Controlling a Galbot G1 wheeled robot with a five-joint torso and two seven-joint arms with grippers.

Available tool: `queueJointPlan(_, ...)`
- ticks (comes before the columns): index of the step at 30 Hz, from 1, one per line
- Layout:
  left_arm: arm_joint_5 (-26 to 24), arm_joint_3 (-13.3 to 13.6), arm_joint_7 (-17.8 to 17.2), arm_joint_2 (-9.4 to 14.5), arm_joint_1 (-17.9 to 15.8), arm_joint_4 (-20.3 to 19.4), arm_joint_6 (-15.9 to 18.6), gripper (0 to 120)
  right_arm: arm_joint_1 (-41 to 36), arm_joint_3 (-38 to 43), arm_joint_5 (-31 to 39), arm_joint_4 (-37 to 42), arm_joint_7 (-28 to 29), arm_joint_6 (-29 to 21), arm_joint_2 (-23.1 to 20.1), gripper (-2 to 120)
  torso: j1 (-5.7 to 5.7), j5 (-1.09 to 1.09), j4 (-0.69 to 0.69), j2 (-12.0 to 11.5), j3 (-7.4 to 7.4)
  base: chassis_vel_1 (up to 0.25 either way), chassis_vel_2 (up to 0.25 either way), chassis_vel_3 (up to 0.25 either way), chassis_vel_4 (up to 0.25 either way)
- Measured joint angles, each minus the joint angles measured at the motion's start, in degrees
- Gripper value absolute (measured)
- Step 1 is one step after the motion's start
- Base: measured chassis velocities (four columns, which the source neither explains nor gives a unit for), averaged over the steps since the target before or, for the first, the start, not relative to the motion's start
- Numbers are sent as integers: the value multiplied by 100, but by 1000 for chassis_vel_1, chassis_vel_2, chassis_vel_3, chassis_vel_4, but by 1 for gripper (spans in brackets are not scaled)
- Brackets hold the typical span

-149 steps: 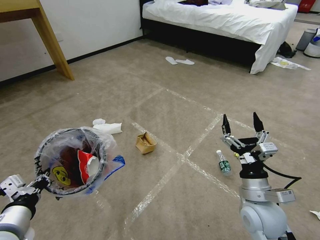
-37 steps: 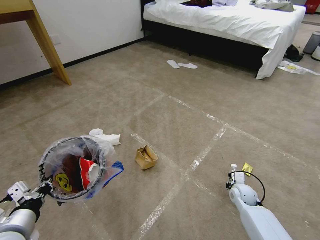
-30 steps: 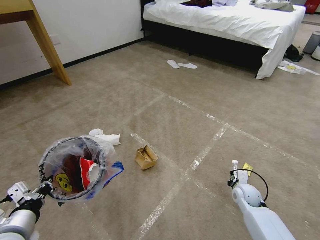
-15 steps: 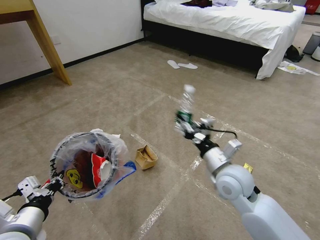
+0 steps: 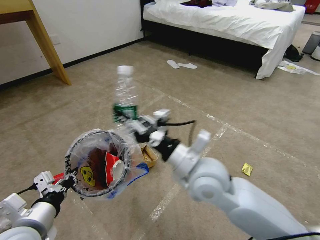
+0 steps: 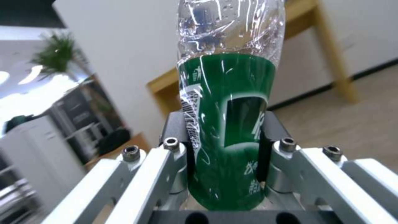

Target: Pick up the trash bin and place the garbage on the floor into it.

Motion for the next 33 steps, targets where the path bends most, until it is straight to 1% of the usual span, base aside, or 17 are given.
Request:
queueJointPlan(2, -18, -5, -17, 35, -23, 59, 13, 0, 302, -569, 48, -249, 79, -53, 298, 23, 0, -1, 0, 0, 0, 0, 0, 0, 0)
queueJointPlan(3, -18, -5, -17, 35, -23, 59, 13, 0, 302, -569, 48, -249, 79, -53, 298, 23, 0, -1, 0, 0, 0, 0, 0, 0, 0)
queueJointPlan(4, -76, -29, -40, 52, -50, 82, 28, 0, 415, -797, 51, -381, 95, -76, 396, 23, 0, -1, 0, 0, 0, 0, 0, 0, 0)
queueJointPlan(12, -135, -98, -69, 84, -139, 206, 41, 0, 464, -1302, -24, -723, 271, -260, 697, 23, 0, 0, -1, 0, 0, 0, 0, 0, 0)
queueJointPlan(13, -135, -98, -69, 84, -139, 206, 41, 0, 464, -1302, -24, -723, 271, -260, 697, 23, 0, 0, -1, 0, 0, 0, 0, 0, 0)
queueJointPlan(15, -184, -128, -72, 96, -140, 209, 42, 0, 466, -1452, -237, -1001, 268, -235, 727, 23, 0, 0, -1, 0, 0, 0, 0, 0, 0)
queueJointPlan(25, -259, -151, -79, 107, -134, 167, 43, 0, 516, -1453, -504, -1494, 101, -60, 704, 23, 0, 0, -1, 0, 0, 0, 0, 0, 0)
queueJointPlan(33, -311, -212, -86, 139, -128, 159, 44, 0, 472, -1386, -615, -1568, 50, 4, 689, 23, 0, 1, -2, 0, 0, 0, 0, 0, 0)
